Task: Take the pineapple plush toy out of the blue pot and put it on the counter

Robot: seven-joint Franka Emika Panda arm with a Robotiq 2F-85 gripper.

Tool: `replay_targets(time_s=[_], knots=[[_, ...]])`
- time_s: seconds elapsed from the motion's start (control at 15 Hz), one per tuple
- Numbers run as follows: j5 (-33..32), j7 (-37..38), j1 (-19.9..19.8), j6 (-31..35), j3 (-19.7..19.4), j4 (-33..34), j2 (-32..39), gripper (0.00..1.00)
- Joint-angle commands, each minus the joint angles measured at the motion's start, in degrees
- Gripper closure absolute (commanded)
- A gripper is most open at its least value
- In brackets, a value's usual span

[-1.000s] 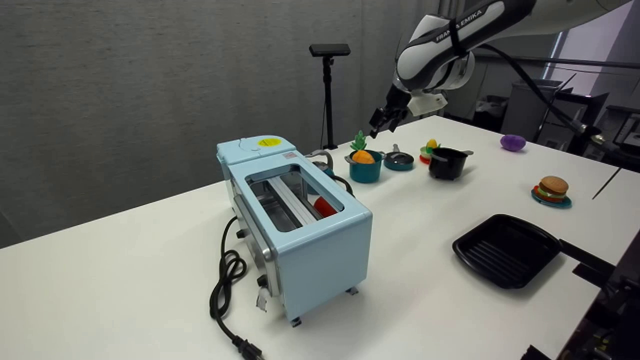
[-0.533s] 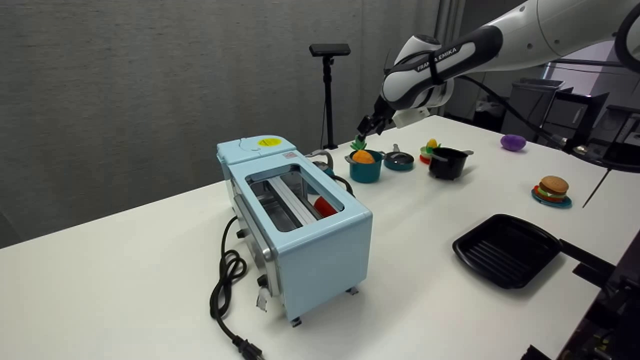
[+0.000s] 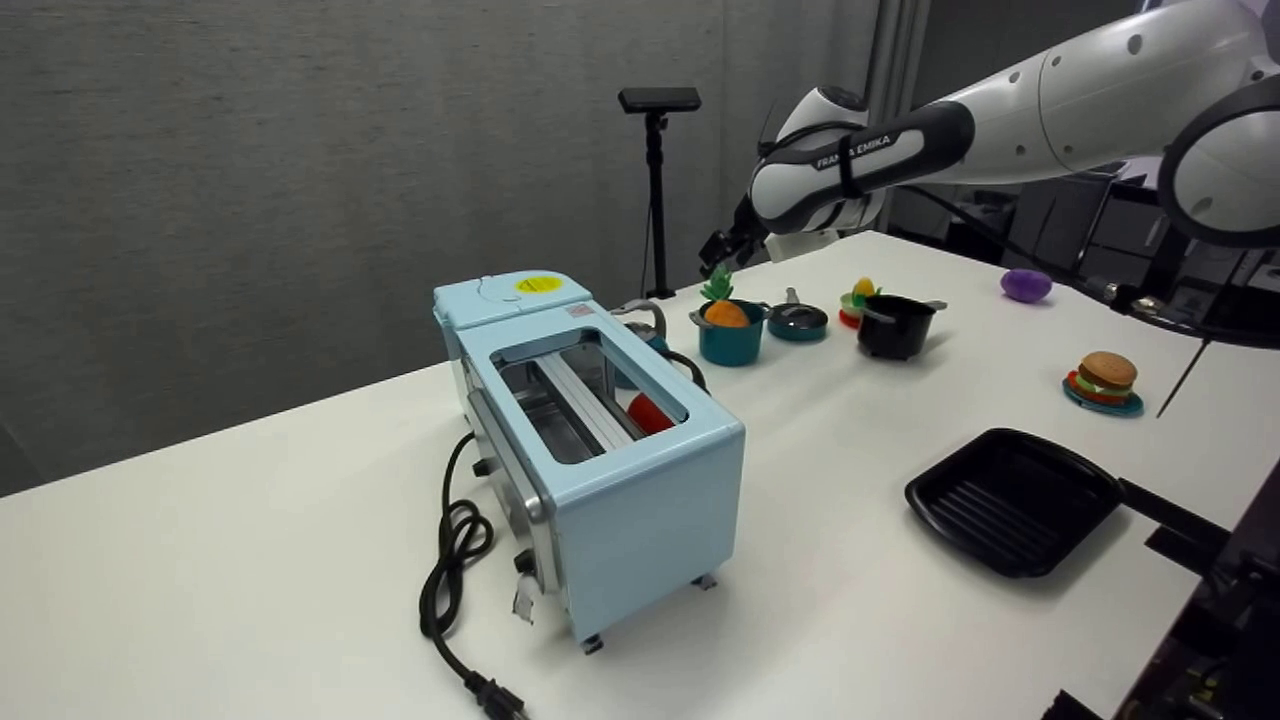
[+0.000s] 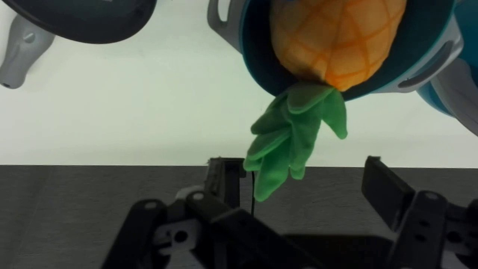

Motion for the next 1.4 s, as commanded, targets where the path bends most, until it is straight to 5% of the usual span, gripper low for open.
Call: replay_targets(time_s=[0.0,0.53,1.33], knots=[[-1.0,1.5,-0.3,-1.5,1.3,8.7,5.2,0.35],[-1.1,1.4,0.1,-5.5,1.7,11.9,5.5,0.97],[0.9,-0.3,-0.1,-12.8,3.6,16.8,2.9,1.00]])
